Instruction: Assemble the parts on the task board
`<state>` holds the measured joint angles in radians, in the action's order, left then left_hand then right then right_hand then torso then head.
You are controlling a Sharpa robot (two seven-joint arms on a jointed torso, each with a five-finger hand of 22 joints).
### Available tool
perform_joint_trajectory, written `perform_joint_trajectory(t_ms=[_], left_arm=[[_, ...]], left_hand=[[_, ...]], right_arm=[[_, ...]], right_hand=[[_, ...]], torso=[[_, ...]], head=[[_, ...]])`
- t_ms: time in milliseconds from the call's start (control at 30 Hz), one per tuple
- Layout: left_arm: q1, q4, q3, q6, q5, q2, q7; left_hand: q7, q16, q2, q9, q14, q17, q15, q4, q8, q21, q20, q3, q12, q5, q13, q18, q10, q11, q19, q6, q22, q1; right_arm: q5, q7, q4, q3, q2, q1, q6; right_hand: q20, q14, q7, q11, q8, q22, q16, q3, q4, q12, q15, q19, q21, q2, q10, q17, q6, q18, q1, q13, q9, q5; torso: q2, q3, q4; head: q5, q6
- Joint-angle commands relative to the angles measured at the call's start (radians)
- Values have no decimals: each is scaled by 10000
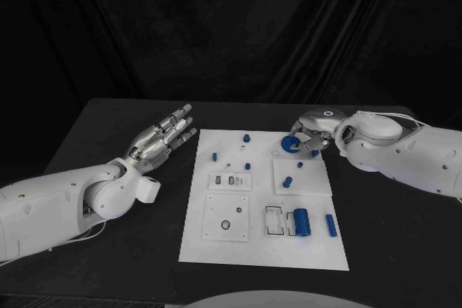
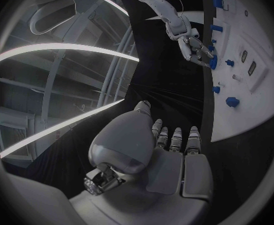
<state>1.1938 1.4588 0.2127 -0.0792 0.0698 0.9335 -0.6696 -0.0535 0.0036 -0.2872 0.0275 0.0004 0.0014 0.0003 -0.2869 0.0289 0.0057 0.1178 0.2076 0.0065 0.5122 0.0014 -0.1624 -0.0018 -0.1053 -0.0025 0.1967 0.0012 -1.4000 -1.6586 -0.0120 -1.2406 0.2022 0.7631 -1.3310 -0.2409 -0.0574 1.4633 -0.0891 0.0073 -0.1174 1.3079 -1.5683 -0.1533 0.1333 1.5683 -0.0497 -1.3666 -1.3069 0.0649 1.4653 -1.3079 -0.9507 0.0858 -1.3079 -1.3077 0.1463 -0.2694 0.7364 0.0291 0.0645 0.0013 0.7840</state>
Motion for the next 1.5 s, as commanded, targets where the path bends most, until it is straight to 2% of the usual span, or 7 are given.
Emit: perform_joint_trajectory(t_ms=[33,300,433,833,1100,1300,1500], left_arm=[[9,1,-7,-166,49,-12,-59],[9,-8,-6,-181,49,14,-34],[8,9,-6,-177,49,36,-26],[8,30,-6,-173,49,62,45],[9,3,-6,-219,49,3,69],[9,-45,-6,-258,49,-58,87],[9,-90,-6,-304,49,-123,116]], left_hand=[[9,-36,-7,4,-4,-14,88,-1,38,-57,64,-69,-65,70,-14,-156,18,91,25,8,-12,-74],[22,-36,-8,2,-4,-14,96,1,35,-57,69,-89,-65,85,-14,-155,18,111,25,-3,-12,-92],[34,-36,-9,3,-4,-14,102,2,34,-57,74,-104,-65,98,-14,-155,18,128,25,-6,-12,-106],[75,-36,-5,9,-4,-14,118,7,42,-57,86,-135,-65,127,-14,-155,18,176,25,28,-12,-135],[98,-36,-4,8,-4,-14,127,14,42,-57,95,-159,-65,146,-14,-155,18,208,25,20,-12,-161],[103,-36,-5,6,-4,-14,131,17,40,-57,98,-166,-65,153,-14,-155,18,214,25,12,-12,-168],[113,-36,-5,4,-4,-14,153,24,37,-57,105,-188,-65,166,-14,-154,18,228,25,-2,-12,-188]], right_arm=[[-74,60,39,52,-3,117,181],[-74,-90,-29,51,37,140,-62],[-74,-95,-286,51,144,125,-271],[520,-241,-1202,49,-110,-473,-483],[642,-383,-999,48,-736,-523,-231],[663,-449,-678,48,-1215,-472,-48],[670,-522,-289,48,-1678,-374,68]], right_hand=[[-10,1075,55,-67,-234,441,-25,-116,-204,25,-39,93,63,-62,1055,-2629,-232,-71,-266,-2631,281,-565],[8,1075,54,-72,-749,487,-25,-452,-588,25,-52,122,148,-13,1055,-2629,-415,-63,-404,-2631,956,-2207],[-9,1075,19,-48,-871,531,-25,-566,-641,25,-37,90,135,19,1055,-2629,-371,-73,-353,-2631,1158,-2546],[-24,1075,-25,-17,-928,705,-25,-667,-595,25,-20,-109,-65,41,1055,-2629,-300,-127,-198,-2631,1309,-2673],[-37,1075,-61,21,-891,716,-25,-720,-573,25,5,-129,-68,49,1055,-2629,-232,-129,-137,-2631,1323,-2658],[-49,1075,-81,40,-850,722,-25,-757,-568,25,21,-136,-66,54,1055,-2629,-177,-130,-115,-2631,1320,-2631],[-61,1075,-97,61,-825,732,-25,-787,-558,25,38,-147,-72,53,1055,-2629,-154,-133,-89,-2631,1322,-2580]], torso=[[0,-1,1],[3,0,12],[1,0,10],[9,14,4],[10,9,10],[20,17,77],[15,4,52]], head=[[4,12],[26,19],[59,5],[-26,74],[-50,101],[-157,80],[-161,75]])
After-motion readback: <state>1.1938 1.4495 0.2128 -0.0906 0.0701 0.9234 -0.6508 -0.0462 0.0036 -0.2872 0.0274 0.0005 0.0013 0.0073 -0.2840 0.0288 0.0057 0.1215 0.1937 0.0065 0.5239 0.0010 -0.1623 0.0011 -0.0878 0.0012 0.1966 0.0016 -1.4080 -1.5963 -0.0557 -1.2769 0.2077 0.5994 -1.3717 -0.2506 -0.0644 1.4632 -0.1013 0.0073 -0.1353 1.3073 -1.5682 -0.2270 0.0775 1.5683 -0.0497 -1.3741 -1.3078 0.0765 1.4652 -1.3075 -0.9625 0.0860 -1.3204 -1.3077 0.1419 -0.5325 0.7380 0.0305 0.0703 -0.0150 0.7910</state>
